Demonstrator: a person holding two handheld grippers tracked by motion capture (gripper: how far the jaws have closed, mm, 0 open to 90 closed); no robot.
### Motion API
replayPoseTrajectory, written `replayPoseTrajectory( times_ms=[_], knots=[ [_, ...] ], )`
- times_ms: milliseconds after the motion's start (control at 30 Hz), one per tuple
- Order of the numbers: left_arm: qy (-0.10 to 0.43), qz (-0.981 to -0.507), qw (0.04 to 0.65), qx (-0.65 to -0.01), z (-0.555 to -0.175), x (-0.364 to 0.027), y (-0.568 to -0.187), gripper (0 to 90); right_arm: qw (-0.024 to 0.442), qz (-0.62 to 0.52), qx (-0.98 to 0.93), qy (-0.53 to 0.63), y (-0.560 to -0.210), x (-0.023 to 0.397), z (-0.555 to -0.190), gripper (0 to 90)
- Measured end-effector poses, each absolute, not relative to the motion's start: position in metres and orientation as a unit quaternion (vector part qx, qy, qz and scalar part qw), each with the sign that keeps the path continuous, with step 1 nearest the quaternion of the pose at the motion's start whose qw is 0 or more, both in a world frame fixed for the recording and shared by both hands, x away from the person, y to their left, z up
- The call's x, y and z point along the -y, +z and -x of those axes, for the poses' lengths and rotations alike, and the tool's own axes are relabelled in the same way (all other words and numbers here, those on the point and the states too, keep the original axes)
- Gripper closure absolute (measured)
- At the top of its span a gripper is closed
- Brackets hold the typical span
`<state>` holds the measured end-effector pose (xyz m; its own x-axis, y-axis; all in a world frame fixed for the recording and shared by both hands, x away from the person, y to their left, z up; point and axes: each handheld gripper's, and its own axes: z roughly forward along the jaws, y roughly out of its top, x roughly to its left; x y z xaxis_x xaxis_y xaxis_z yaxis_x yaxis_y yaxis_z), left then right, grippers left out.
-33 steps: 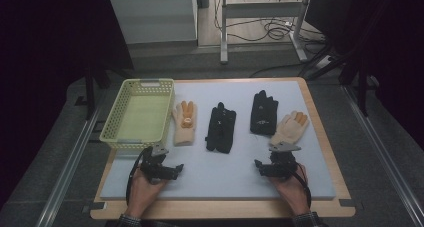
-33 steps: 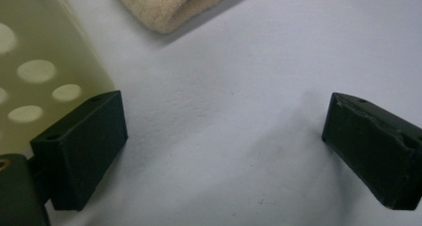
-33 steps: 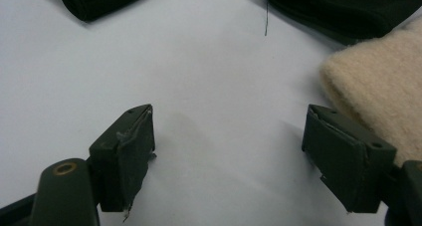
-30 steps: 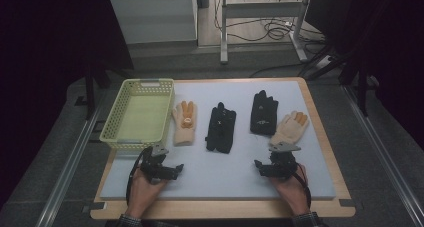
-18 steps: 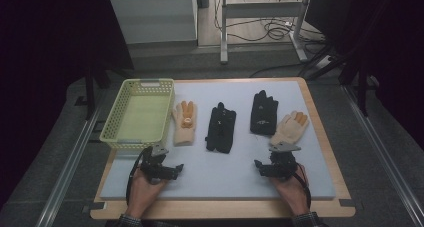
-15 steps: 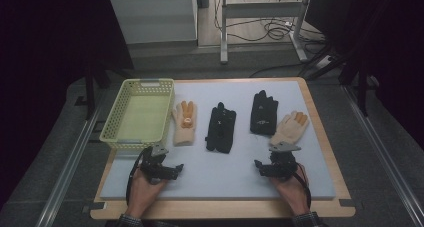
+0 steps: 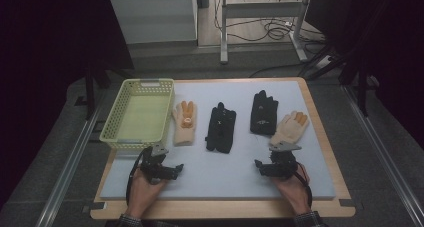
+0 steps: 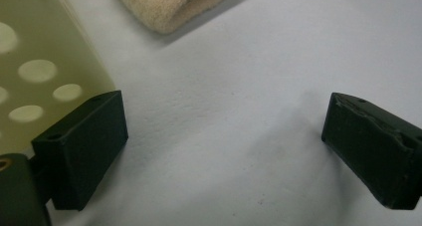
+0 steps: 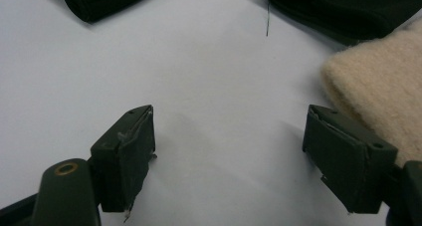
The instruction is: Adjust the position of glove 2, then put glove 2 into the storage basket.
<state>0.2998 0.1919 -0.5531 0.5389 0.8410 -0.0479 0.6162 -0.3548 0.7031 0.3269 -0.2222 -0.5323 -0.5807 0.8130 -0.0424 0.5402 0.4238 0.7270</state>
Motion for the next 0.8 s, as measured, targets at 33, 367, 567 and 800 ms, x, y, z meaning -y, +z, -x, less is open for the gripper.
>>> replayPoseTrajectory(
  times_ms=[33,367,567,800],
  knots=[
    [0.163,-0.806,0.345,-0.453,-0.300,-0.192,-0.553,4.5,0.198,-0.412,-0.820,0.344,-0.532,0.222,-0.327,21.9],
    [0.163,-0.807,0.345,-0.451,-0.300,-0.192,-0.553,4.5,0.193,-0.392,-0.829,0.348,-0.525,0.218,-0.329,24.5],
    [0.163,-0.807,0.345,-0.451,-0.300,-0.192,-0.553,4.5,0.180,-0.380,-0.839,0.346,-0.517,0.212,-0.338,25.8],
    [0.163,-0.807,0.345,-0.452,-0.300,-0.192,-0.553,4.5,0.162,-0.386,-0.842,0.339,-0.513,0.206,-0.349,26.8]
  ],
)
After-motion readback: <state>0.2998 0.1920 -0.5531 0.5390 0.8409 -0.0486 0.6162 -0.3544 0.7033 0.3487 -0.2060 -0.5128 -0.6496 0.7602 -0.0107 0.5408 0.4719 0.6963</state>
